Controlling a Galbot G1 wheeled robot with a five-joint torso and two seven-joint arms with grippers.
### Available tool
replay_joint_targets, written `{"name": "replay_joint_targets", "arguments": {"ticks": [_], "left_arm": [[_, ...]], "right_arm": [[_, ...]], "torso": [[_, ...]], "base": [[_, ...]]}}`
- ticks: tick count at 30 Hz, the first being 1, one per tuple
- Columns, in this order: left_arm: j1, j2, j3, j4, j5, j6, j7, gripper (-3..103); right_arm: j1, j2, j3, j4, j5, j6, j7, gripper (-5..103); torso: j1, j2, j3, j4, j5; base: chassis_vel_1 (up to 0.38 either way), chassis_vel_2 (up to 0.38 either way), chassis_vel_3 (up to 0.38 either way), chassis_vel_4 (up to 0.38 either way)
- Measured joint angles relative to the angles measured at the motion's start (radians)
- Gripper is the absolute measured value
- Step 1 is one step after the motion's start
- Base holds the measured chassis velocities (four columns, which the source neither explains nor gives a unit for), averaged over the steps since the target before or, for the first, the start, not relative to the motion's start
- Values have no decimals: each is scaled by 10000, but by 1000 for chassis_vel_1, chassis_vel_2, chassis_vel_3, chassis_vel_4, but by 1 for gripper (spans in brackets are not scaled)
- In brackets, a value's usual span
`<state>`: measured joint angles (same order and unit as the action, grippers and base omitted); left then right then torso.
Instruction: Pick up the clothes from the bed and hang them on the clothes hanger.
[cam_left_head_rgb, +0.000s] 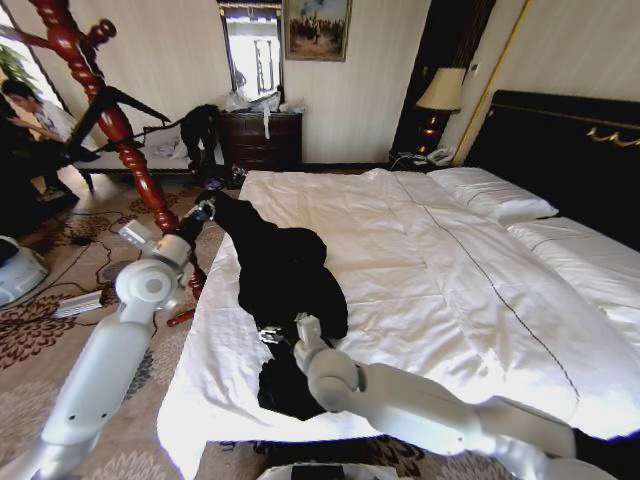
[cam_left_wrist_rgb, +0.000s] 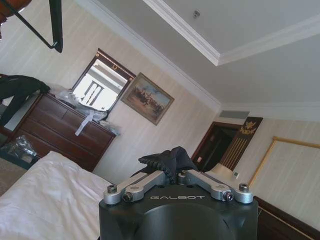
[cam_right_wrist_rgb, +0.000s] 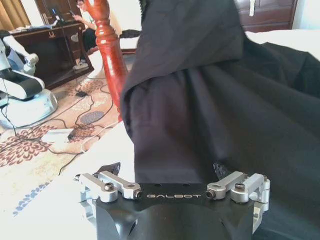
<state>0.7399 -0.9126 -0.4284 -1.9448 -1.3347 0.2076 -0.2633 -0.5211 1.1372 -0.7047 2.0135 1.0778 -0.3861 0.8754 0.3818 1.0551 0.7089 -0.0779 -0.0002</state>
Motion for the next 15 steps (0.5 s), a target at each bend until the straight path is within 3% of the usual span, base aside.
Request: {"name": "replay_joint_targets", "arguments": {"ticks": [3,10,15], "left_arm": [[-39,-40,51,20,4,9,-16,0],[-136,-77,127,19,5,20,-39,0],[-165,-76,139,5,1,32,-49,0]], "right_arm": [[76,443,-129,-376,52,-350,389,100],[194,845,-194,-819,63,-432,604,102],[143,568,-223,-876,-110,-241,544,83]], "torso": [[0,0,0,0,0],[0,0,0,1,1],[0,0,0,-1,0]], "base": [[0,0,0,0],[0,0,0,0],[0,0,0,0]]}}
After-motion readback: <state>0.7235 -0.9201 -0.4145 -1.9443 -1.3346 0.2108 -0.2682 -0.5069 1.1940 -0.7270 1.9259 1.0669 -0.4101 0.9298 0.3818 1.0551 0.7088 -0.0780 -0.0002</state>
